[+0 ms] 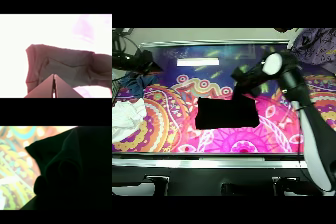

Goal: Fold the clothes and pants, and hang the long-sleeved shirts on hangers.

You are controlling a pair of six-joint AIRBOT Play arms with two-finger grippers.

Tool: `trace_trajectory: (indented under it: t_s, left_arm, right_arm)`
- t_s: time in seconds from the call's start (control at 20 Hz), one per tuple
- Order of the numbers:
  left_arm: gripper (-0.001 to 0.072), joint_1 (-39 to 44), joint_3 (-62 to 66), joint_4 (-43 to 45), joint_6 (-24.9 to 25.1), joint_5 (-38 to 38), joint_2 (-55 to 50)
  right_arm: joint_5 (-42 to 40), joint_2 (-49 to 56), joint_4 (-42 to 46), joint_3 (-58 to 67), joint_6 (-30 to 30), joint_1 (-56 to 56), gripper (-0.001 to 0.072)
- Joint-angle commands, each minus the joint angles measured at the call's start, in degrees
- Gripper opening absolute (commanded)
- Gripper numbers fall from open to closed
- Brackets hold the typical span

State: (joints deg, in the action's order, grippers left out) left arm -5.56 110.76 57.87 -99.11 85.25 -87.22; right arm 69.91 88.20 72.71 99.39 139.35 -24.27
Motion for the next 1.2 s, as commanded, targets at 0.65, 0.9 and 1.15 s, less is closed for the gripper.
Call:
trace_trajectory:
  t_s: [0.65, 0.9, 1.15]
  left_arm:
    - [0.0021, -1.86, 0.02, 0.24, 1.2, 1.79, 1.05]
    - [0.0021, -1.86, 0.0, 0.26, 1.57, 1.79, 1.03]
    - [0.0021, -1.86, 0.0, 0.26, 1.57, 1.79, 1.03]
  right_arm:
    - [-15.78, 13.27, -3.72, 0.04, 3.85, -10.71, 0.0026]
    - [-14.8, 16.13, -7.87, 0.04, -1.22, -10.71, 0.0026]
    - [-14.95, 18.86, -10.25, 0.04, -8.24, -10.69, 0.0029]
